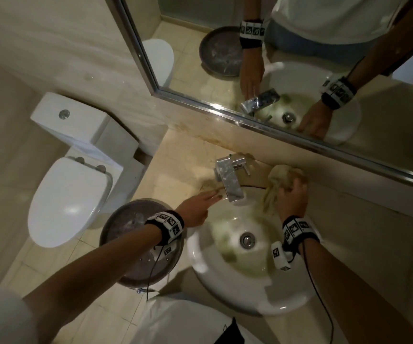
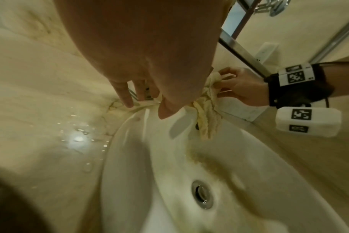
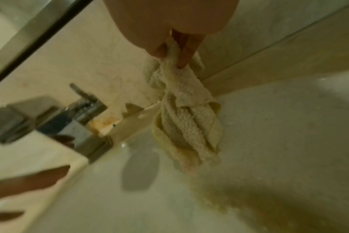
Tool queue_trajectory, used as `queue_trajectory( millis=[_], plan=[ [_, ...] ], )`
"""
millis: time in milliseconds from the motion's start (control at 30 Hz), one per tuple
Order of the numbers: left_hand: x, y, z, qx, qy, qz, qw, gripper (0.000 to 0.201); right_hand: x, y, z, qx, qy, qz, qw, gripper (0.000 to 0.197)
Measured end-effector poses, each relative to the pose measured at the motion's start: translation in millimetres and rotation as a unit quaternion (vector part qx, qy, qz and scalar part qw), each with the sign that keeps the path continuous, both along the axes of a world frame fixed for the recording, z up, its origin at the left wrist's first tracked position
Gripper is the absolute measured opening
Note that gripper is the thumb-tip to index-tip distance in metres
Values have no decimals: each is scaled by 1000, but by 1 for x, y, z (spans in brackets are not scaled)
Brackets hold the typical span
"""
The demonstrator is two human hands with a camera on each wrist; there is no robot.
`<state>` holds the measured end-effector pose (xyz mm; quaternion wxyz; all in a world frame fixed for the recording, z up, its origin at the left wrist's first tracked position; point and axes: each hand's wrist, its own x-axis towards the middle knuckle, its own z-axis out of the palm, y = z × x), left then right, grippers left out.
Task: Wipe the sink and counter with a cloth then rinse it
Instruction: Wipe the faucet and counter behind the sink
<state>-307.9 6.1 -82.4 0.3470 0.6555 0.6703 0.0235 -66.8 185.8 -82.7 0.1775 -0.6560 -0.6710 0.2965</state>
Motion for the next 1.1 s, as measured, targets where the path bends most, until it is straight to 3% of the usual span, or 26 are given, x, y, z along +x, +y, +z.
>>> queue_trajectory(
  millis=[100,133,200,300,400,567,667,733,900,1033,1100],
  plan=[
    [-7,-10,1,-27,13,-12,999,79,-4,-7,-23,-12,-107,184,977,60],
    [-9,-13,1,-36,15,-20,999,80,-5,-8,-29,-29,-123,208,970,67],
    [-11,-18,1,-63,7,-24,998,82,-7,-6,-36,-46,-128,224,965,76],
    [-11,-19,0,-95,-13,-15,995,84,-17,3,-30,-90,-69,241,964,80],
    [-12,-14,3,-99,-18,-22,995,83,-31,20,-21,-169,-37,259,950,60],
    [-20,-17,6,-101,-43,-35,993,90,-39,34,-26,-149,-69,323,932,82],
    [-23,-18,2,-96,-47,-40,993,93,-57,37,-22,-198,-82,370,904,76],
    [-24,-19,-2,-93,-56,-46,993,94,-73,41,-16,-222,-59,363,903,64],
    [-27,-20,0,-91,-68,-44,993,94,-82,38,-16,-165,-4,400,901,66],
    [-31,-17,1,-85,-64,-52,993,94,-72,36,-10,-150,-39,379,912,59],
    [-33,-15,0,-85,-55,-56,993,94,-60,40,-14,-73,-72,423,900,63]
  ],
)
